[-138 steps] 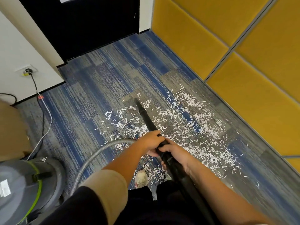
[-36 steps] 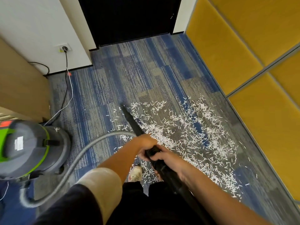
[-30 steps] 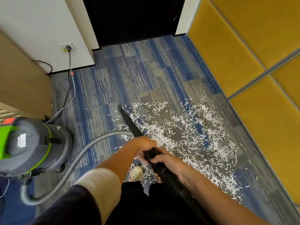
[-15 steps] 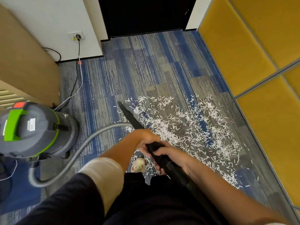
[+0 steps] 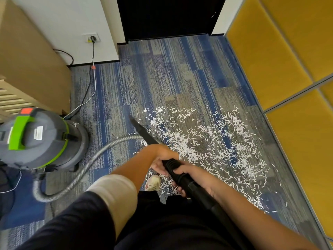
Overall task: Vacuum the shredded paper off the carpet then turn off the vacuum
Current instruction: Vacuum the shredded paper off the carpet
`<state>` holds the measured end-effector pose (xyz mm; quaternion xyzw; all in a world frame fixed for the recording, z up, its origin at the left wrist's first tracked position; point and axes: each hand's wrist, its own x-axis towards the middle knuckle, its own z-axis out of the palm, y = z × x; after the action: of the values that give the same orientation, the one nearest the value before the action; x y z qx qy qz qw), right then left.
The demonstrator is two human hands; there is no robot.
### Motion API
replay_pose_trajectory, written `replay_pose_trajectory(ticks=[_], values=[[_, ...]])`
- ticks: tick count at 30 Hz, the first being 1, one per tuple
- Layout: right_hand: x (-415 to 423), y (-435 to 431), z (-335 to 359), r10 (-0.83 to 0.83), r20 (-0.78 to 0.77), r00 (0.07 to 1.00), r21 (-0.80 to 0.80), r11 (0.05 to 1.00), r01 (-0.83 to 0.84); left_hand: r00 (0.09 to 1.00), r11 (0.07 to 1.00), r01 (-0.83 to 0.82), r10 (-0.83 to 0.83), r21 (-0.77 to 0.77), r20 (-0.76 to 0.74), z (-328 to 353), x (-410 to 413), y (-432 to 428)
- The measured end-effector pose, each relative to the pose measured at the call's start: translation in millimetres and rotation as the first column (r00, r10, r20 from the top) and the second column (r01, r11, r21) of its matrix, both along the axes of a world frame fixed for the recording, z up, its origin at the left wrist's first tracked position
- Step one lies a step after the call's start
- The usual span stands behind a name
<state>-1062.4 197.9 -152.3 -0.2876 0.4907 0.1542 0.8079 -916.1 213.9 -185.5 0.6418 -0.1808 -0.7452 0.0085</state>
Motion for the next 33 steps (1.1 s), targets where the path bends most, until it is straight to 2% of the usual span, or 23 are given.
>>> replay_pose_trajectory(ticks=[6, 14, 24, 33], values=[[-12.0, -17.0, 2.9, -0.064, -0.014, 0.998, -0.091, 0.994, 0.062, 0.998, 0.991, -0.034, 0.041, -0.131, 0.047, -4.9, -17.7, -22.9], [-18.0, -17.1, 2.0, -0.079, 0.024, 0.997, -0.059, 0.995, 0.080, 0.995, 0.993, 0.090, -0.088, -0.073, 0.039, -2.4, -18.1, -31.7], [-27.7, -26.4, -0.1, -0.155, -0.007, 0.988, -0.082, 0.985, 0.154, 0.998, 0.988, -0.012, 0.020, -0.155, 0.051, -2.2, -30.8, -40.1], [-38.0, -24.0, -3.8, -0.142, 0.004, 0.990, -0.039, 0.989, 0.142, 0.987, 0.985, 0.160, -0.160, -0.062, 0.005, 1.6, -32.8, -50.9]])
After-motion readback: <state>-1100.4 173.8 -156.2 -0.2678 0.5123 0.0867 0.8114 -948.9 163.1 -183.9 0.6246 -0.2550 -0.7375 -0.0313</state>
